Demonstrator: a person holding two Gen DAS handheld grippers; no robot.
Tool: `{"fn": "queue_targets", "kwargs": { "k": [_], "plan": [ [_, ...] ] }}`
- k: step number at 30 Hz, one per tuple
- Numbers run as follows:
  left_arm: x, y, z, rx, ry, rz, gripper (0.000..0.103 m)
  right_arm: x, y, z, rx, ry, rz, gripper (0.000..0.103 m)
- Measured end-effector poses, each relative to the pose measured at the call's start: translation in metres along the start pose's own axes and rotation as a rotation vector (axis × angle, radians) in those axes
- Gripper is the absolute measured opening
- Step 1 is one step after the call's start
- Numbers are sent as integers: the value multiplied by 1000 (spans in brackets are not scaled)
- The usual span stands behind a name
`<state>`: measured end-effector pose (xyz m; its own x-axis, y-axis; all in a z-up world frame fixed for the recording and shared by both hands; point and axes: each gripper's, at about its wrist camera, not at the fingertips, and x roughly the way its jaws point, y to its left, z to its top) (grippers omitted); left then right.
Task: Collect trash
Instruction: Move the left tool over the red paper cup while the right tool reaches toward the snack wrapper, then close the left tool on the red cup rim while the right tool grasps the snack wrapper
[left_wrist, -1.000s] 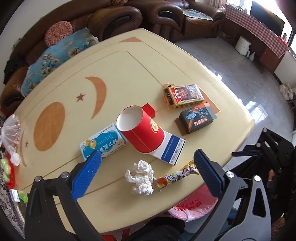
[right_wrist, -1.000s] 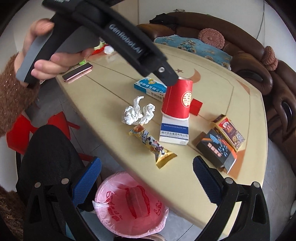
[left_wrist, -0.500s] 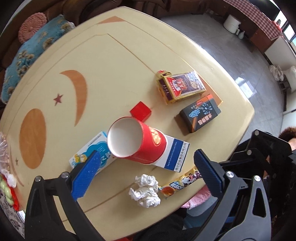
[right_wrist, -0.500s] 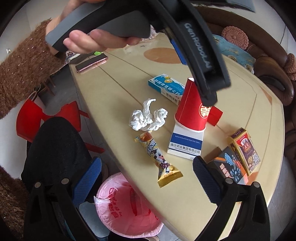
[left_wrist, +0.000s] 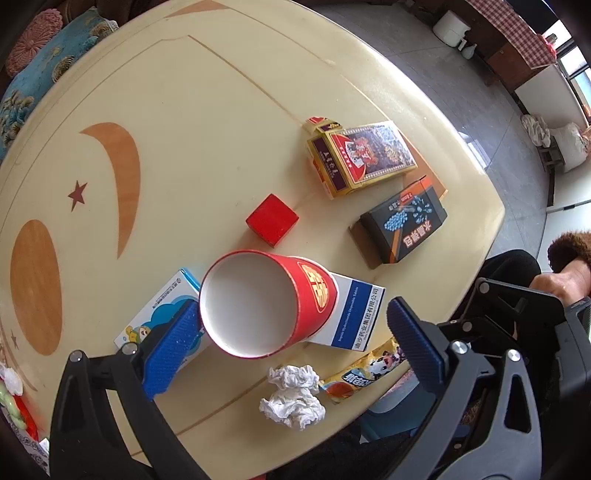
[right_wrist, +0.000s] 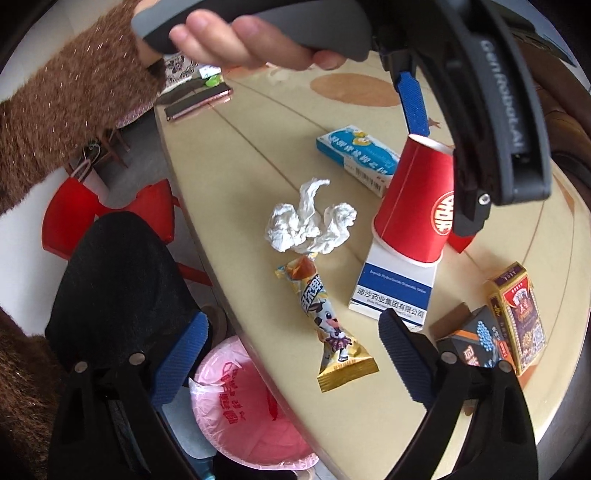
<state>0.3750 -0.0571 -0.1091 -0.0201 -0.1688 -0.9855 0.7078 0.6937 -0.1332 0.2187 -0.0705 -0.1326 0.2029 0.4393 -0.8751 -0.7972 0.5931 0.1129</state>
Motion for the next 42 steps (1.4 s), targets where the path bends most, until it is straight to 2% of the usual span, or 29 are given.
{"fn": "queue_targets", "kwargs": {
  "k": [6, 10, 18, 27, 35, 36, 38, 42],
  "plan": [
    [11, 8, 5, -5, 18, -19, 98, 16, 1, 1, -30, 26, 6, 89],
    [17, 15, 8, -25, 32, -60, 98, 25, 2, 2, -33, 49, 16, 80],
    [24, 11, 8, 3, 52, -72, 98, 34, -4, 2, -29, 67, 21, 80],
    [36, 8, 7, 16, 96, -80, 83, 53, -5, 5, -15, 102, 32, 72],
    [38, 13, 9, -7, 103, -102, 81, 58, -13, 3, 11, 111, 25, 49],
    [38, 14, 11, -12, 100, -104, 81, 58, -14, 3, 14, 108, 21, 43],
    [38, 16, 14, -20, 95, -106, 81, 57, -17, 2, 23, 104, 8, 40],
    [40, 14, 20, -22, 103, -98, 80, 56, -18, 1, 26, 104, -16, 27]
  ]
}}
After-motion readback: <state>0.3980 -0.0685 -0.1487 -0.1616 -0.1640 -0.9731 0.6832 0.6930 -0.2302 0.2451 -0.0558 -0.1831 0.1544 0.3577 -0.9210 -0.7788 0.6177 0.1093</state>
